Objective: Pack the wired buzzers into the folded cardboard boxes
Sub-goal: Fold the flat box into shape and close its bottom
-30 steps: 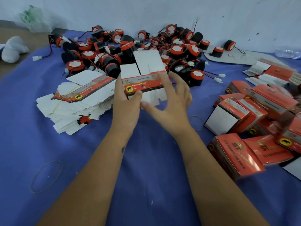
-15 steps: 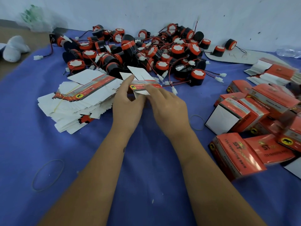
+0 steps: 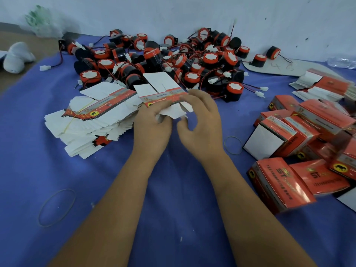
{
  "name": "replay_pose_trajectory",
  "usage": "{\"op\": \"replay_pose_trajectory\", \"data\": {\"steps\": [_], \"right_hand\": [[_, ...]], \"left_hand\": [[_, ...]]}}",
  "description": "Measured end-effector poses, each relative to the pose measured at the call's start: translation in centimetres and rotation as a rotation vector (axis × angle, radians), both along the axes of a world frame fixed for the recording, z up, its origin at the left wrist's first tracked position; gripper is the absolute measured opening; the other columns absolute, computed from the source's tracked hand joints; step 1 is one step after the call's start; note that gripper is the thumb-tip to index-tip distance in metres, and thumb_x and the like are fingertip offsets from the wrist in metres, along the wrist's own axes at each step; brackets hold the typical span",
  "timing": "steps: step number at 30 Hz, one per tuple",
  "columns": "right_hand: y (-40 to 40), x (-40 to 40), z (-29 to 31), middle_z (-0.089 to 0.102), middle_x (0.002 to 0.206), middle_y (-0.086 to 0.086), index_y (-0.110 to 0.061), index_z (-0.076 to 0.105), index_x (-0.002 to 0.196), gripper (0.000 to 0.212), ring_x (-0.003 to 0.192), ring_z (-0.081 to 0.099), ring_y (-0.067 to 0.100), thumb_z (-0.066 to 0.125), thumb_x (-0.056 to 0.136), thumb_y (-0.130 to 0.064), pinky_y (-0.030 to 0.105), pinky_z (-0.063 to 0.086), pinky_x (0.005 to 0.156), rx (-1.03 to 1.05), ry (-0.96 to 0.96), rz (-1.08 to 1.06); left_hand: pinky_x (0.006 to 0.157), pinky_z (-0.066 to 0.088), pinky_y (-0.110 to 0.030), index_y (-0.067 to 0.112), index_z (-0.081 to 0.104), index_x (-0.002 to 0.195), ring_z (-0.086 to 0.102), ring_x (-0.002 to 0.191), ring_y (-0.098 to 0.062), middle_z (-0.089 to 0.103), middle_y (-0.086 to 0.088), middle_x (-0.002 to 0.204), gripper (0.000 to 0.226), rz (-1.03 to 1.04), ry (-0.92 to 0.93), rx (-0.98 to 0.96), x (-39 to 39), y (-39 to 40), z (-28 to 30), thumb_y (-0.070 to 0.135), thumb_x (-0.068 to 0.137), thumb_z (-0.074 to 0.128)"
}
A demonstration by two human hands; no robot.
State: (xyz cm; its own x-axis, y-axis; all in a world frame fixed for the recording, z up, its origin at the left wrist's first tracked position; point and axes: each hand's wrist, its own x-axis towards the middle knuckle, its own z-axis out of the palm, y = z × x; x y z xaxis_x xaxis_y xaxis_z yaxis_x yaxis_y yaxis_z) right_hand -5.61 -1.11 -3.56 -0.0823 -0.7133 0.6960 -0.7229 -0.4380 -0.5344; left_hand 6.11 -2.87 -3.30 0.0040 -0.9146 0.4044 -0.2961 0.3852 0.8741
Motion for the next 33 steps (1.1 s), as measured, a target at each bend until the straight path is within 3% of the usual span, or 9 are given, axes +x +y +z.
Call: {"op": "replay_pose_trajectory", "data": {"steps": [4, 10, 14, 17, 19, 22, 26, 30, 33], "right_hand": [[-0.2, -1.4, -0.2, 0.035, 0.152, 0.000, -0.024, 0.053, 0.136, 0.051, 0.143, 0.026, 0.010, 0.066, 0.087, -0.015, 0.023, 0.030, 0.109, 0.399, -0.283, 0.027], [-0.2, -1.8, -0.3, 0.058, 0.128, -0.007, -0.021, 0.063, 0.124, 0.036, 0.113, 0.055, 0.004, 0.069, 0.090, -0.029, 0.015, 0.045, 0.095, 0.367, -0.412, 0.022], [-0.3, -1.9, -0.3, 0.052, 0.110, -0.012, -0.028, 0.063, 0.117, 0.032, 0.098, 0.052, -0.006, 0.067, 0.089, -0.015, 0.006, 0.041, 0.089, 0.259, -0.428, -0.034], [-0.5, -2.1, -0.3, 0.052, 0.104, -0.004, -0.026, 0.068, 0.110, 0.026, 0.090, 0.052, -0.003, 0.069, 0.087, -0.016, 0.006, 0.041, 0.080, 0.233, -0.414, -0.113], [-0.6, -2.3, -0.3, 0.054, 0.098, -0.004, -0.024, 0.070, 0.103, 0.017, 0.082, 0.052, 0.000, 0.071, 0.087, -0.023, 0.008, 0.042, 0.070, 0.245, -0.363, -0.183], [-0.5, -2.2, -0.3, 0.055, 0.083, -0.009, -0.026, 0.066, 0.098, 0.013, 0.071, 0.053, 0.004, 0.066, 0.089, -0.036, 0.017, 0.043, 0.061, 0.291, -0.255, -0.239], [0.2, -1.3, 0.0, 0.065, 0.077, -0.004, -0.022, 0.063, 0.112, 0.019, 0.070, 0.060, 0.017, 0.052, 0.098, -0.029, 0.042, 0.052, 0.062, 0.286, -0.313, -0.182], [0.3, -1.6, 1.0, 0.065, 0.079, -0.001, -0.023, 0.065, 0.110, 0.024, 0.061, 0.060, 0.014, 0.054, 0.093, -0.010, 0.029, 0.049, 0.046, 0.275, -0.759, -0.092], [0.3, -2.2, 1.8, 0.063, 0.062, 0.000, -0.020, 0.070, 0.091, 0.023, 0.043, 0.051, 0.013, 0.054, 0.089, -0.003, 0.021, 0.038, 0.037, 0.295, -0.982, -0.036]], "left_hand": [[0.099, 0.044, -0.020, 0.022, 0.069, 0.123, 0.056, 0.118, -0.011, 0.064, 0.002, 0.125, 0.042, -0.007, -0.032, -0.003, 0.0, -0.1, -0.1, 0.000, 0.091, 0.052], [0.102, 0.047, -0.042, 0.020, 0.041, 0.148, 0.055, 0.121, -0.025, 0.053, -0.003, 0.137, 0.052, 0.070, 0.036, 0.154, 0.6, -1.2, -0.5, 0.008, 0.098, 0.049], [0.094, 0.048, -0.028, 0.013, 0.038, 0.148, 0.059, 0.109, -0.013, 0.056, -0.007, 0.130, 0.052, 0.055, 0.008, 0.105, 0.7, -1.2, -0.7, 0.019, 0.099, 0.055], [0.096, 0.034, -0.002, 0.010, 0.039, 0.149, 0.040, 0.108, 0.026, 0.012, -0.015, 0.159, 0.054, 0.039, -0.089, 0.042, 0.3, -0.8, -1.0, 0.003, 0.098, 0.054], [0.086, 0.027, 0.008, 0.013, 0.039, 0.149, 0.032, 0.099, 0.035, -0.004, -0.011, 0.163, 0.056, 0.002, -0.096, 0.037, 0.0, -0.7, -1.0, -0.001, 0.097, 0.053], [0.106, 0.020, -0.004, 0.028, 0.032, 0.152, 0.015, 0.144, 0.007, 0.009, 0.007, 0.164, 0.066, -0.108, 0.017, 0.097, 0.0, -0.5, -0.8, 0.006, 0.094, 0.055], [0.108, 0.025, -0.007, 0.038, 0.026, 0.151, 0.015, 0.145, 0.007, 0.022, 0.018, 0.160, 0.072, -0.380, 0.246, 0.089, 0.1, 0.2, 0.0, 0.020, 0.086, 0.052], [0.111, 0.033, -0.019, 0.029, 0.037, 0.147, 0.032, 0.141, 0.002, 0.039, 0.015, 0.153, 0.060, -0.479, 0.188, 0.015, 1.4, 0.0, 0.7, 0.034, 0.090, 0.054], [0.106, 0.030, -0.010, 0.030, 0.045, 0.142, 0.033, 0.138, 0.004, 0.043, 0.025, 0.144, 0.059, -0.410, 0.016, -0.068, 1.8, 0.5, 0.6, 0.048, 0.086, 0.056]]}}
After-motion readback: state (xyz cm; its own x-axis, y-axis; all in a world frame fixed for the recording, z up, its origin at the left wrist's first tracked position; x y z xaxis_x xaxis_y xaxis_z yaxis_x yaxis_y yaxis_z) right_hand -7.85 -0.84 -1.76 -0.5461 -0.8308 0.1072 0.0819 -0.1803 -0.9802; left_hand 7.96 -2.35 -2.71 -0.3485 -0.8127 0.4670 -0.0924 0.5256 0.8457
